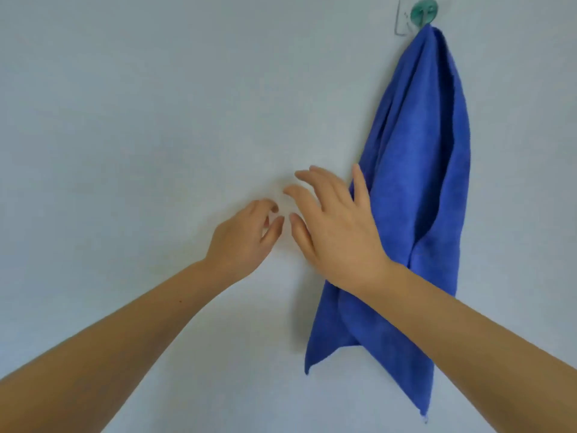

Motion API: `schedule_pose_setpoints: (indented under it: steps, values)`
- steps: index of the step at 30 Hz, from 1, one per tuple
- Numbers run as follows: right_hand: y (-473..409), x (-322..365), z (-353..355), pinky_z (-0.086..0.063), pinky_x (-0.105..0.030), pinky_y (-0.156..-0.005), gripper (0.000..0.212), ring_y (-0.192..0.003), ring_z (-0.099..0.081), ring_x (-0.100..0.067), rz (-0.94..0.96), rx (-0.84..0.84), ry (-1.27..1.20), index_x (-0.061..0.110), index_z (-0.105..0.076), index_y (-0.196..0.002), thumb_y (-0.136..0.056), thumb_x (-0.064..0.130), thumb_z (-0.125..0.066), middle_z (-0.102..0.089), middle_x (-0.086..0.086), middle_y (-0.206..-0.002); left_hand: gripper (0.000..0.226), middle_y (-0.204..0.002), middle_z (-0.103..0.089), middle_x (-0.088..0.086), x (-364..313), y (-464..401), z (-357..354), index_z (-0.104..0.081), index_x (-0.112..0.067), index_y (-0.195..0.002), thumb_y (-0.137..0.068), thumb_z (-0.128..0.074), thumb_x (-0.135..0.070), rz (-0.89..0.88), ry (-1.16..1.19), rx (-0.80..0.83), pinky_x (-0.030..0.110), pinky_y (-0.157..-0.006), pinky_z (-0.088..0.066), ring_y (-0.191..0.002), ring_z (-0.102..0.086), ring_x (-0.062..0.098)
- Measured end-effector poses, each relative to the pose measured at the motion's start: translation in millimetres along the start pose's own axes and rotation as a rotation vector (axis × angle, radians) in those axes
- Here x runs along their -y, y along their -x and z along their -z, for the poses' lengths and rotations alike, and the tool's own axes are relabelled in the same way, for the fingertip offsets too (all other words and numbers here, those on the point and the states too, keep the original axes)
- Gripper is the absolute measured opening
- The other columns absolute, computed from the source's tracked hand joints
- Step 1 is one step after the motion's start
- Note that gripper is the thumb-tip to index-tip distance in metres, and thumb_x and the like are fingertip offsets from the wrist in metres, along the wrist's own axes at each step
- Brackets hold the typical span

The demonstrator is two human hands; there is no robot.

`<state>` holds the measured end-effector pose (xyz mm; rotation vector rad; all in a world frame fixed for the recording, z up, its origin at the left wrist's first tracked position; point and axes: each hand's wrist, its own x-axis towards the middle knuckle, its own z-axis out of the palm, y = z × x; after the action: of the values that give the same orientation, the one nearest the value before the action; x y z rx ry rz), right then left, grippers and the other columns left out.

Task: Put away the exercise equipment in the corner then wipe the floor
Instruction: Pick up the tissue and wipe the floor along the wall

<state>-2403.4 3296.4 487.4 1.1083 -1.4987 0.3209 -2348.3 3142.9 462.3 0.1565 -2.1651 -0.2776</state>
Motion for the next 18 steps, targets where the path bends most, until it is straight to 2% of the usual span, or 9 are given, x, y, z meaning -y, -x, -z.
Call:
schedule_pose_setpoints:
  steps: [4, 6, 9, 11, 15, 18]
  values:
    - [36, 76, -46, -0.033, -0.056, -0.106, 0.037, -0.114, -0.058, -0.025, 0.063, 0.224, -0.115, 0.015, -0.063, -0.114, -0.091, 0.029, -0.038, -0.061, -0.008, -0.121, 0.032, -0.106, -0.059, -0.003, 60, 76, 24, -0.051, -0.019, -0.123, -0.098, -0.04, -0.035, 0.16, -0.154, 0.065, 0.031, -0.075, -0.045, -0.09, -0.055, 0.014]
    - [58, 131, -62, -0.038, -0.055, -0.102, 0.038, -0.109, -0.061, -0.027, 0.114, 0.322, -0.193, 0.014, -0.064, -0.113, -0.091, 0.029, -0.037, -0.063, -0.009, -0.118, 0.033, -0.111, -0.058, -0.001, 86, 128, 42, -0.05, -0.017, -0.125, -0.098, -0.039, -0.034, 0.262, -0.194, 0.109, 0.033, -0.077, -0.046, -0.098, -0.056, 0.016]
    - [86, 229, -76, -0.047, -0.046, -0.089, 0.039, -0.1, -0.064, -0.027, 0.195, 0.458, -0.344, 0.014, -0.065, -0.112, -0.089, 0.03, -0.036, -0.065, -0.01, -0.114, 0.035, -0.116, -0.056, 0.002, 125, 224, 80, -0.047, -0.016, -0.128, -0.099, -0.037, -0.033, 0.369, -0.328, 0.213, 0.035, -0.082, -0.048, -0.107, -0.055, 0.02]
    - [107, 305, -71, -0.049, -0.042, -0.08, 0.038, -0.095, -0.065, -0.027, 0.213, 0.562, -0.437, 0.014, -0.064, -0.112, -0.09, 0.031, -0.037, -0.065, -0.009, -0.113, 0.036, -0.118, -0.056, 0.004, 147, 299, 115, -0.046, -0.015, -0.129, -0.099, -0.037, -0.034, 0.465, -0.405, 0.285, 0.035, -0.081, -0.047, -0.107, -0.055, 0.021]
    - [156, 460, -32, -0.048, -0.041, -0.074, 0.033, -0.092, -0.063, -0.032, 0.197, 0.779, -0.651, 0.012, -0.061, -0.118, -0.091, 0.026, -0.048, -0.063, -0.012, -0.114, 0.035, -0.118, -0.053, 0.007, 175, 464, 205, -0.046, -0.014, -0.128, -0.099, -0.038, -0.031, 0.774, -0.467, 0.367, 0.038, -0.085, -0.045, -0.108, -0.053, 0.025]
    - [194, 565, 15, -0.042, -0.042, -0.085, 0.04, -0.11, -0.054, -0.031, 0.228, 0.976, -0.798, 0.015, -0.046, -0.135, -0.099, 0.029, -0.038, -0.052, -0.011, -0.131, 0.039, -0.123, -0.05, 0.01, 176, 586, 280, -0.043, -0.013, -0.132, -0.099, -0.037, -0.031, 0.975, -0.629, 0.477, 0.041, -0.087, -0.043, -0.111, -0.05, 0.027]
